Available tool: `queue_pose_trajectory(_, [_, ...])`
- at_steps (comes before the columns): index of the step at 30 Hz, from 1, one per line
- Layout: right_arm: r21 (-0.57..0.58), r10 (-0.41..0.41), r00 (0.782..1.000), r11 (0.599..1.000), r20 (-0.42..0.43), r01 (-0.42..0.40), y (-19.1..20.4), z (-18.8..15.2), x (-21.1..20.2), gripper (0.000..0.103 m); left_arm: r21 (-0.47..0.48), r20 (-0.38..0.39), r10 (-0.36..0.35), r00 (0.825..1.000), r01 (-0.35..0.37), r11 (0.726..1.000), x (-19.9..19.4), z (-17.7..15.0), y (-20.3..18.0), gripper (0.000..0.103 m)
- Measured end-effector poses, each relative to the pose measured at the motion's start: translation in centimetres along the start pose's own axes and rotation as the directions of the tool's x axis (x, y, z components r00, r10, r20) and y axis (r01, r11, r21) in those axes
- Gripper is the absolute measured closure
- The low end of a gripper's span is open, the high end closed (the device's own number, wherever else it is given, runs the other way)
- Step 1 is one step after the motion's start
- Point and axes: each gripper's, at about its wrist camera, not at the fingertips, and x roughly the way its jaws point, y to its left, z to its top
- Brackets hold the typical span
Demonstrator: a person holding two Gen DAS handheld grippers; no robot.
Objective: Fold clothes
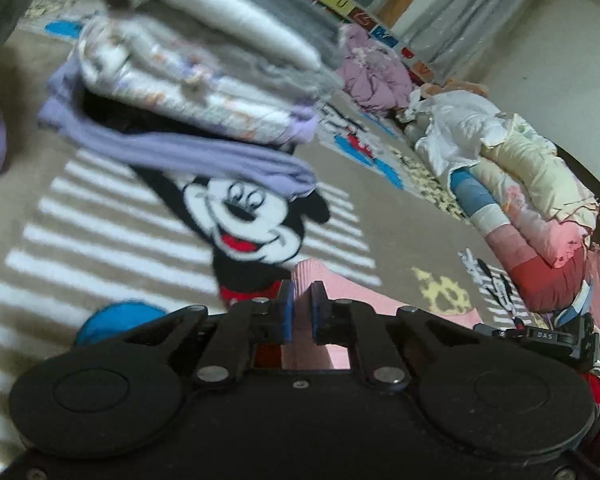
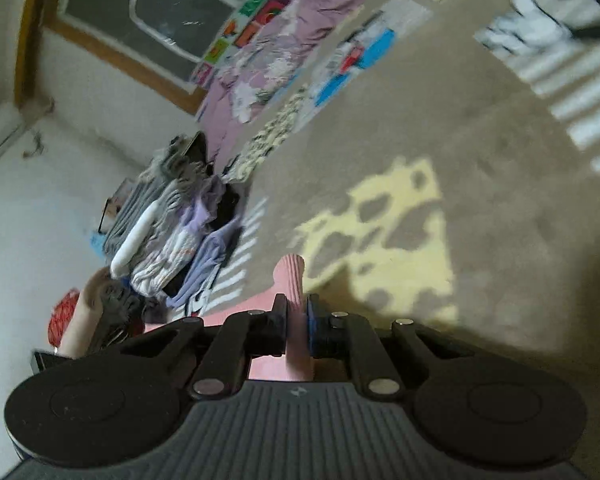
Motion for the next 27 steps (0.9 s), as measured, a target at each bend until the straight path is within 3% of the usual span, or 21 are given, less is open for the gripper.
queue_pose_trajectory(5, [0.014, -0.024, 1.000, 1.000, 0.005, 0.024, -0.5, -0.3, 0.3, 0.092, -0.085, -0.060, 0.041, 0.997, -0.046, 0.995, 1.2, -1.0, 2.0, 0.095])
queue_pose_trajectory(7, [-0.002, -0.052, 0.999, 0.999, 0.002, 0.052, -0.3, -0.4, 0.5, 0.093, -0.129, -0.059, 0.032, 0.998, -0.039, 0.991, 1.2, -1.0, 2.8, 0.089])
queue_pose_trajectory(11, [-0.029, -0.089, 0.996, 0.996, -0.002, 0.089, 0.1, -0.4, 0.7, 0.095, -0.139, -0.066, 0.047, 0.997, -0.056, 0.989, 1.2, -0.8, 2.6, 0.089])
queue_pose_trajectory(13, [-0.035, -0.099, 0.995, 0.994, 0.003, 0.099, 0.4, -0.4, 0.6, 0.092, -0.157, -0.064, 0.048, 0.997, -0.057, 0.986, 0.9, -0.7, 2.6, 0.086])
queue_pose_trajectory(17, [-0.031, -0.144, 0.989, 0.989, 0.045, 0.146, 1.0, 0.4, -1.2, 0.074, -0.174, -0.024, 0.109, 0.994, -0.112, 0.978, -0.8, -0.2, 2.1, 0.075])
queue_pose_trajectory(19, [-0.106, -0.172, 0.982, 0.978, 0.073, 0.179, 2.3, 0.8, -2.8, 0.072, -0.135, 0.016, 0.117, 0.993, -0.114, 0.984, -2.6, 0.1, 1.2, 0.064])
queue_pose_trajectory(24, [-0.311, -0.171, 0.978, 0.929, 0.123, 0.201, 5.6, -0.2, -7.4, 0.072, 0.103, 0.047, 0.148, 0.988, -0.152, 0.983, -6.5, -2.2, -4.1, 0.062])
queue_pose_trajectory(27, [-0.290, -0.175, 0.963, 0.929, 0.205, 0.230, 5.3, -1.8, -11.3, 0.072, 0.222, 0.056, 0.132, 0.990, -0.141, 0.965, -8.1, -5.9, -7.9, 0.061])
